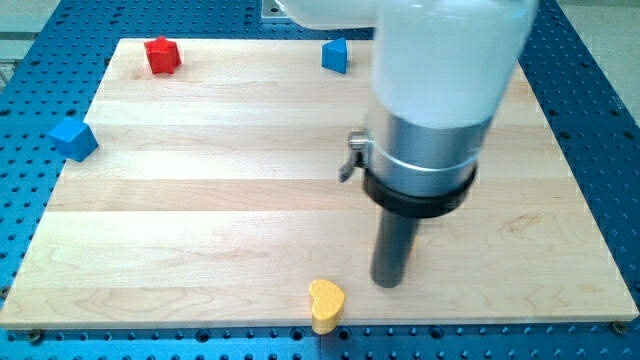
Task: Move the green star towards the bottom right of the board
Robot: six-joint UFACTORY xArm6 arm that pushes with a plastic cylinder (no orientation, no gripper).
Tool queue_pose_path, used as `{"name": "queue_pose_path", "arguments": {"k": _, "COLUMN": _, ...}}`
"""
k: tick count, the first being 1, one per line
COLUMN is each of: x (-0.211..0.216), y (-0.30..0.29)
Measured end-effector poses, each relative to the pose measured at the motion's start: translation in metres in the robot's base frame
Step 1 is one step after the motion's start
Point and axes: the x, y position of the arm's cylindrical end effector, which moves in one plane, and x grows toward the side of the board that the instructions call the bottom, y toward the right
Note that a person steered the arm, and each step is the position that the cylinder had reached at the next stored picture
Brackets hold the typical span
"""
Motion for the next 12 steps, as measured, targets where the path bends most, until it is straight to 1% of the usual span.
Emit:
{"name": "queue_pose_path", "arguments": {"k": 1, "x": 0.002, "y": 0.012}}
{"name": "queue_pose_path", "arguments": {"k": 2, "x": 0.006, "y": 0.08}}
{"name": "queue_pose_path", "arguments": {"k": 3, "x": -0.022, "y": 0.084}}
{"name": "queue_pose_path", "arguments": {"k": 4, "x": -0.027, "y": 0.046}}
{"name": "queue_pose_path", "arguments": {"k": 5, "x": -0.044, "y": 0.036}}
{"name": "queue_pose_path", "arguments": {"k": 6, "x": -0.085, "y": 0.022}}
{"name": "queue_pose_path", "arguments": {"k": 7, "x": -0.115, "y": 0.002}}
{"name": "queue_pose_path", "arguments": {"k": 8, "x": -0.136, "y": -0.052}}
{"name": "queue_pose_path", "arguments": {"k": 9, "x": -0.151, "y": -0.079}}
{"name": "queue_pose_path", "arguments": {"k": 10, "x": -0.183, "y": -0.046}}
{"name": "queue_pose_path", "arguments": {"k": 11, "x": -0.156, "y": 0.036}}
{"name": "queue_pose_path", "arguments": {"k": 12, "x": -0.091, "y": 0.076}}
